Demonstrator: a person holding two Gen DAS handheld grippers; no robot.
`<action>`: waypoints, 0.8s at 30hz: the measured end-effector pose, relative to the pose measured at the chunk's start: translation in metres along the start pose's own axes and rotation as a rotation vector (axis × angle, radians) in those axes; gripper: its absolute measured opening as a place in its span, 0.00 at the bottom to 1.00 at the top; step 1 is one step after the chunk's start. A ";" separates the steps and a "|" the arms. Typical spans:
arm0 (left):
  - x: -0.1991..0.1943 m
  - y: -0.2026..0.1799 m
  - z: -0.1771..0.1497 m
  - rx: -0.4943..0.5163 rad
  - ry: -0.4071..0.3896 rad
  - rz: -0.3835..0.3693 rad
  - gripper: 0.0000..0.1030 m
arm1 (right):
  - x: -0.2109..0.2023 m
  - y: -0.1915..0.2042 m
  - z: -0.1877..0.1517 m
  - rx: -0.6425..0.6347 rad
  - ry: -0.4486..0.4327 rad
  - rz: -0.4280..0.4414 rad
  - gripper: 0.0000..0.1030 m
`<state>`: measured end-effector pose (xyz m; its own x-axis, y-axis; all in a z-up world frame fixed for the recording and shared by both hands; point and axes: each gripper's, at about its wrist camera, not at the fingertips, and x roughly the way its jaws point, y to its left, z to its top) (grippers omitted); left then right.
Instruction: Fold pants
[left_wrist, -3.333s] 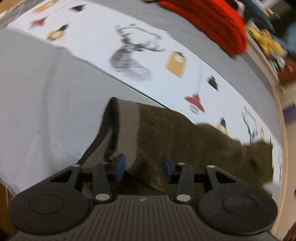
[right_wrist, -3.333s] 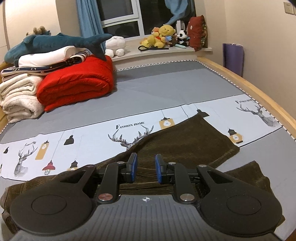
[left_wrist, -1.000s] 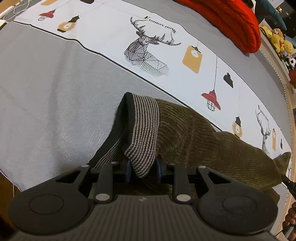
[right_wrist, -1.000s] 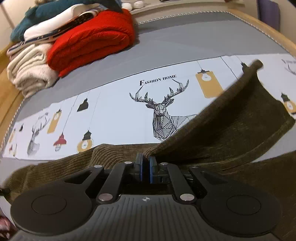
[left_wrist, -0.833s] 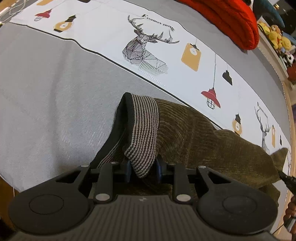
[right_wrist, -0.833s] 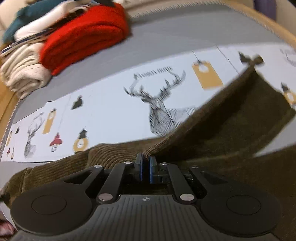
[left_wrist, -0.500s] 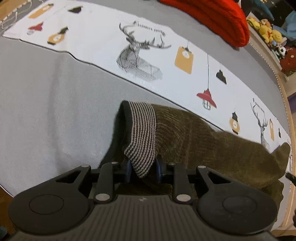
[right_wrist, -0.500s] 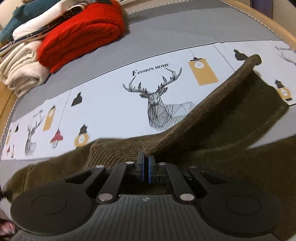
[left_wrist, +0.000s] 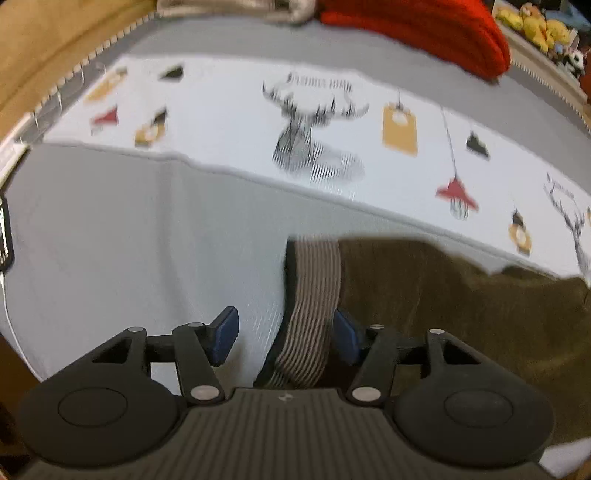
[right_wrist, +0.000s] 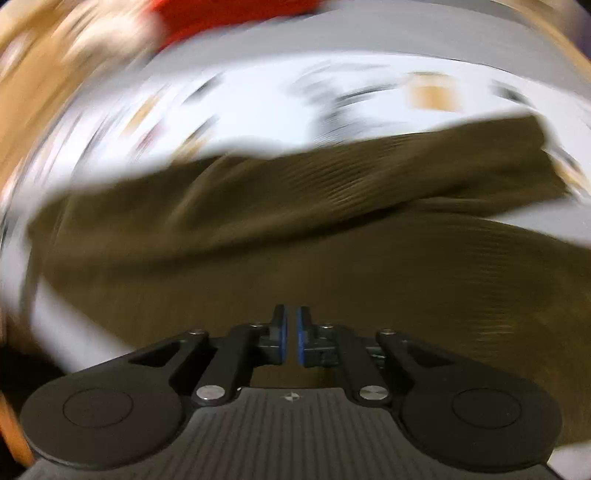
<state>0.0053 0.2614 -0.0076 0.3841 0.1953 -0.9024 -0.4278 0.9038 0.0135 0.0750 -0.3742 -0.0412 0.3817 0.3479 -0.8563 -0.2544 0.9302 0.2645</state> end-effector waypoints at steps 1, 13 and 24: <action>-0.001 -0.003 0.003 -0.010 -0.010 -0.018 0.60 | -0.003 -0.019 0.007 0.095 -0.048 -0.020 0.11; 0.007 -0.075 0.004 0.184 0.026 -0.310 0.63 | 0.059 -0.130 0.060 0.657 -0.198 -0.065 0.43; 0.035 -0.194 -0.064 0.806 0.055 -0.277 0.82 | 0.103 -0.138 0.076 0.786 -0.176 -0.113 0.43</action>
<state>0.0494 0.0686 -0.0697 0.3394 -0.0728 -0.9378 0.3970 0.9149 0.0727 0.2168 -0.4583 -0.1319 0.5186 0.1991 -0.8315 0.4673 0.7484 0.4706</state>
